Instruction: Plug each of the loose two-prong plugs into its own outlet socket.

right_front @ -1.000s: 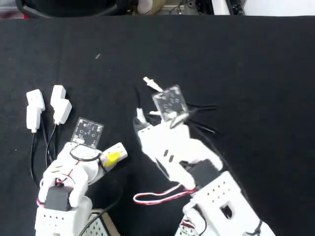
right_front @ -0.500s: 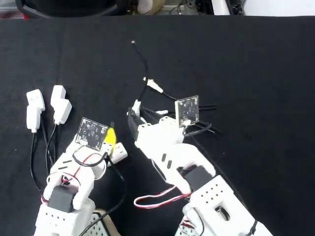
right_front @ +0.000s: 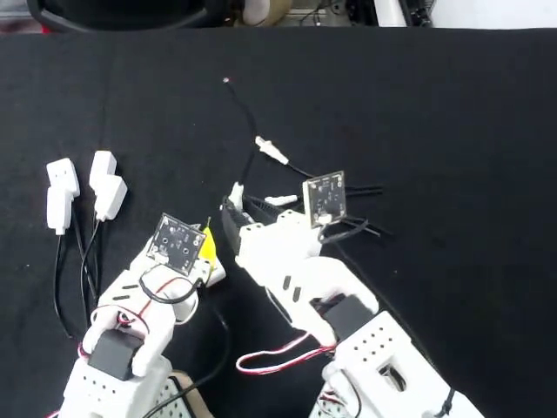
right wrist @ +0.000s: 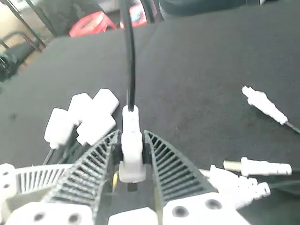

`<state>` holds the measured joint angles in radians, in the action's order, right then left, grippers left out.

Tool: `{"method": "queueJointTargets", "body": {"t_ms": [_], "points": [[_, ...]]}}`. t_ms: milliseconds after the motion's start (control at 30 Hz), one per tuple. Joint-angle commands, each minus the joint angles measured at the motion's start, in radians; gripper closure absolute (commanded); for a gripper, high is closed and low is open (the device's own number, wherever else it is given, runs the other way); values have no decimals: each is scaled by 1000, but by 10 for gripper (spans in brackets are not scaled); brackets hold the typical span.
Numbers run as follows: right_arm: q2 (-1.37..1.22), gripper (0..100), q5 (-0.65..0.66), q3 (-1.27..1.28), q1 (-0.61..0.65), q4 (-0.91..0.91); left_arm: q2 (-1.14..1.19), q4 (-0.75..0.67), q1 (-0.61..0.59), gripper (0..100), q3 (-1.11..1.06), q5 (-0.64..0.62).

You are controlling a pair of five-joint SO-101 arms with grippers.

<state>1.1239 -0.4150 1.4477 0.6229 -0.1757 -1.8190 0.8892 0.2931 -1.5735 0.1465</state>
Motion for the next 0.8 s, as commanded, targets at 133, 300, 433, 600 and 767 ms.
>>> {"method": "queueJointTargets", "body": {"t_ms": [133,300,433,600,767], "points": [[19,987,38,-41,48,-94,-5,-3,15,953,67,-14],[19,987,38,-38,60,-97,-5,29,15,953,71,-12],[21,987,34,-38,61,-94,-5,37,15,953,77,-32],[110,987,31,-22,63,-100,-5,31,5,953,74,-224],[366,987,28,41,83,-201,-6,35,16,953,77,-235]]}}
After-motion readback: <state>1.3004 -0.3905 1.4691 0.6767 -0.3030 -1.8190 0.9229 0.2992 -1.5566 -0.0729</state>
